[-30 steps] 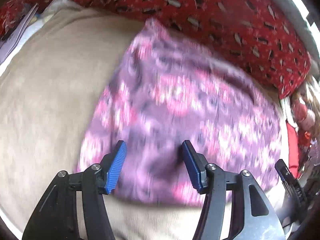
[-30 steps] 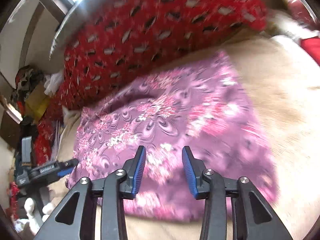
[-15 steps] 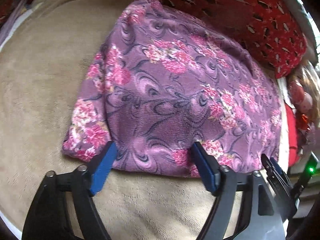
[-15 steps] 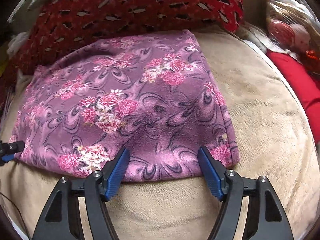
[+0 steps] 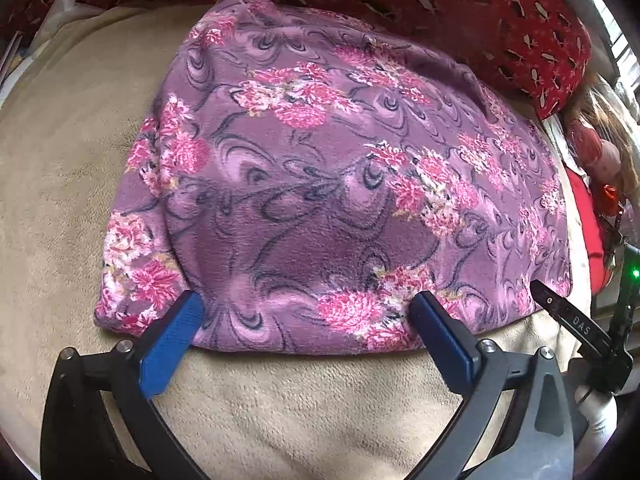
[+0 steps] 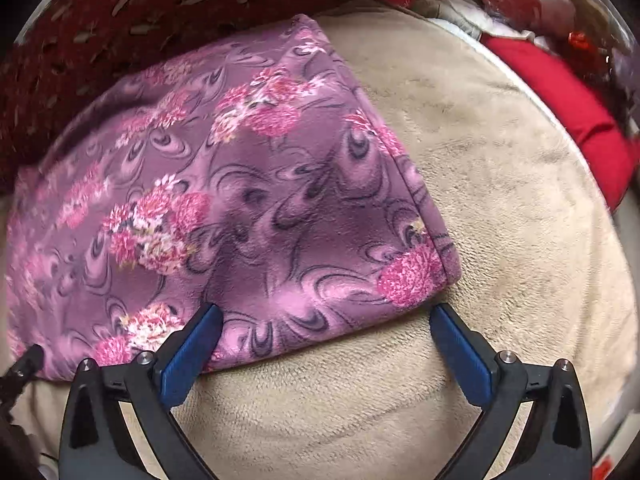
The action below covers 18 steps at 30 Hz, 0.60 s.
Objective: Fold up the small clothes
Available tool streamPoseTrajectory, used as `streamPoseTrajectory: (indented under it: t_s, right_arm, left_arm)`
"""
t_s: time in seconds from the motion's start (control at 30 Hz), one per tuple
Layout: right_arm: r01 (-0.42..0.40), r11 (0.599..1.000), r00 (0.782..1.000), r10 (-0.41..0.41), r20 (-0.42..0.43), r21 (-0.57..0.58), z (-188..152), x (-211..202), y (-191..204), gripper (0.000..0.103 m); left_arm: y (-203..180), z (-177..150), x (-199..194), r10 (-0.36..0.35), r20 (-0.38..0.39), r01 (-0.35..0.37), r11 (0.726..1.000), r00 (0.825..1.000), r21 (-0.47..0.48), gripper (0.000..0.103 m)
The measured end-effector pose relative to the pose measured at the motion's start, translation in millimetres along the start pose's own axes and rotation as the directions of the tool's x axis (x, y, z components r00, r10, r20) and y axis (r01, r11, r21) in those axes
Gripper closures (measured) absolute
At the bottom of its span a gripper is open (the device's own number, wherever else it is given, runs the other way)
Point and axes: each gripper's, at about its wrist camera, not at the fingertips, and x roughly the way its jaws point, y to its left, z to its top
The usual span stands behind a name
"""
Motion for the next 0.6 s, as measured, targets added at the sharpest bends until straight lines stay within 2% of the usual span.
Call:
streamPoseTrajectory:
  t_s: [0.13, 0.3, 0.47, 0.57, 0.6]
  right_arm:
    - [-0.037, 0.999, 0.998, 0.039, 0.054, -0.037, -4, -1, -3, 0.001]
    - [-0.054, 0.998, 0.985, 0.060, 0.164, -0.041, -24, -5, -5, 0.001]
    - [-0.089, 0.994, 0.980, 0.098, 0.173, -0.058, -31, -7, -8, 0.000]
    - [-0.095, 0.989, 0.980, 0.113, 0.164, -0.113, -24, -12, -10, 0.003]
    - [-0.106, 0.987, 0.975, 0.127, 0.182, -0.120, -22, -18, -12, 0.011]
  left_arm:
    - [-5, -3, 2, 0.033, 0.016, -0.033, 0.999, 0.999, 0.009, 0.000]
    - [-14, -3, 6, 0.075, 0.049, -0.074, 0.997, 0.996, -0.020, 0.000]
    - [-20, -1, 10, 0.122, 0.059, -0.119, 0.992, 0.991, -0.048, 0.000]
    - [-17, 1, 3, 0.086, 0.058, -0.082, 0.994, 0.995, -0.068, 0.000]
    - [-15, 1, -4, 0.063, 0.074, -0.057, 0.995, 0.995, -0.087, 0.002]
